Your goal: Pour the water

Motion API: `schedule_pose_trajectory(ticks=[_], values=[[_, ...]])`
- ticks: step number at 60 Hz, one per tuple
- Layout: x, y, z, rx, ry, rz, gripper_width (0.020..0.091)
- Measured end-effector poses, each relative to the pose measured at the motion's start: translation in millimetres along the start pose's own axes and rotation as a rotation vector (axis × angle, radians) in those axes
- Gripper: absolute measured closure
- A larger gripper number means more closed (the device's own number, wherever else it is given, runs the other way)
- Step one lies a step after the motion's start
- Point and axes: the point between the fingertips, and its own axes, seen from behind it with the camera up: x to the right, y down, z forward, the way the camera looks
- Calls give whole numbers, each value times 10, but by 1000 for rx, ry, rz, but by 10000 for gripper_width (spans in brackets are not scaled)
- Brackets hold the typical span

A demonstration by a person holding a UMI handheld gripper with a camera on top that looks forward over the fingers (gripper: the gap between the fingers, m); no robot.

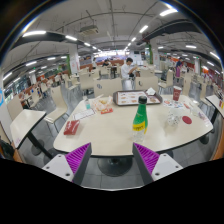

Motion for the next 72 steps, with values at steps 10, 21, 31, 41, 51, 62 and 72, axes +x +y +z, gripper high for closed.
schedule_pose_trajectory(ticks=[10,21,31,41,51,62,72], values=[[96,17,36,23,24,-51,265],[367,73,187,59,61,-26,271],[783,-62,469,148,127,-37,268],[983,-283,1005,224,137,-42,272],[1112,-564,1520,307,157,-54,274],[1227,-680,1866,368,170,-70,592],[1245,-671,1946,355,151,-126,678]])
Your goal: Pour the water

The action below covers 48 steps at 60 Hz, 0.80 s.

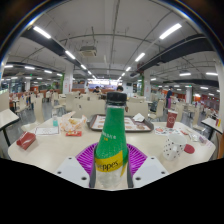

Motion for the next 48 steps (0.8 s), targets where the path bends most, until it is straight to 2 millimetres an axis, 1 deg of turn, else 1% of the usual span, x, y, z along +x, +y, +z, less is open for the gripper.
schedule_pose_trajectory(ticks=[1,4,5,10,13,17,22,23,25,28,29,33,34,35,37,38,39,40,41,45,46,47,48], values=[[-4,0,6,-8,-9,2,709],[-8,2,28,-28,-29,17,704],[-26,7,50,-32,-36,23,737],[-4,-24,106,-87,-85,77,740],[-40,-133,171,-96,-128,167,740],[100,-390,270,-90,-169,358,740],[344,-786,373,-80,-217,654,739],[417,-806,423,-74,-229,714,738],[550,-931,444,-76,-239,837,739],[748,-1029,513,-76,-262,1024,740],[769,-1007,582,-71,-268,1081,740],[895,-1012,656,-101,-327,1344,741],[945,-1061,586,-119,-344,1419,742],[960,-1015,683,-123,-356,1477,741],[1004,-990,692,-137,-377,1601,741],[1031,-1022,611,-145,-388,1663,744],[1056,-1025,610,-149,-399,1717,745],[1074,-1026,600,-149,-411,1768,744],[1067,-996,686,-149,-418,1813,745],[1145,-984,655,-146,-444,1978,745],[1203,-1013,577,-146,-448,2014,741],[1166,-998,649,-137,-439,2033,741],[1186,-988,641,-136,-438,2062,742]])
